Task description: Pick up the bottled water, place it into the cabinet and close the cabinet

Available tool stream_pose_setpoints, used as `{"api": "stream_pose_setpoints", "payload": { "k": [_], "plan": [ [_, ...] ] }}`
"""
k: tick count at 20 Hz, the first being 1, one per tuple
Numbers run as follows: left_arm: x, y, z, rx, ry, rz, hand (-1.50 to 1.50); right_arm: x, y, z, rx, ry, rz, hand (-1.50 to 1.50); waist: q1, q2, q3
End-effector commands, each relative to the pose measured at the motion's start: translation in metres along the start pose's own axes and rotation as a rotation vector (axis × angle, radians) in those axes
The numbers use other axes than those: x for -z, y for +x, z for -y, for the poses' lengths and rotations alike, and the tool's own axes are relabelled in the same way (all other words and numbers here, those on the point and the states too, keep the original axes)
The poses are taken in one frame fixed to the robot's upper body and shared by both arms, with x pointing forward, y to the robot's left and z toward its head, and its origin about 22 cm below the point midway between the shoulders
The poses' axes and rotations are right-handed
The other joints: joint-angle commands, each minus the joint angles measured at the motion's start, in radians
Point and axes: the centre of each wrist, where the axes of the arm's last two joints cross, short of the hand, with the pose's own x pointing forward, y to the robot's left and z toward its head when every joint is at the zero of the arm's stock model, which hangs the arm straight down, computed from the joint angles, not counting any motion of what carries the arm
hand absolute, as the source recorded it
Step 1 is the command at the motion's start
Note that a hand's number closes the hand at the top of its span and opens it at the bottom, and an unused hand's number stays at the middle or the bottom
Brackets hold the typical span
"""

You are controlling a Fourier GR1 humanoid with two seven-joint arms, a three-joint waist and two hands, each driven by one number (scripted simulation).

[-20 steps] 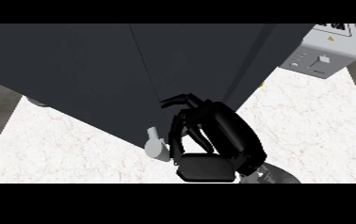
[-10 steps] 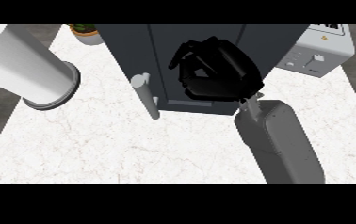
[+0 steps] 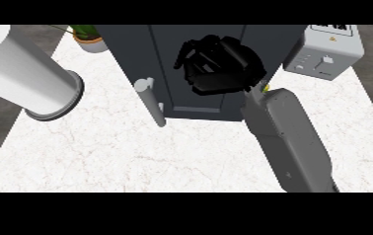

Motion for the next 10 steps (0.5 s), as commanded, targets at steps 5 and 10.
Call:
{"api": "stream_pose_setpoints", "payload": {
  "k": [5,10],
  "plan": [
    [0.006,-0.001,0.005,-0.028,-0.026,-0.018,-1.5,0.048,0.027,-0.008,0.065,0.038,-0.012,1.5,0.043,0.032,-0.014],
    [0.004,0.002,0.008,-0.025,-0.031,-0.023,-1.5,0.042,0.016,-0.005,0.065,0.037,0.008,1.5,0.04,0.03,-0.014]
  ]
}}
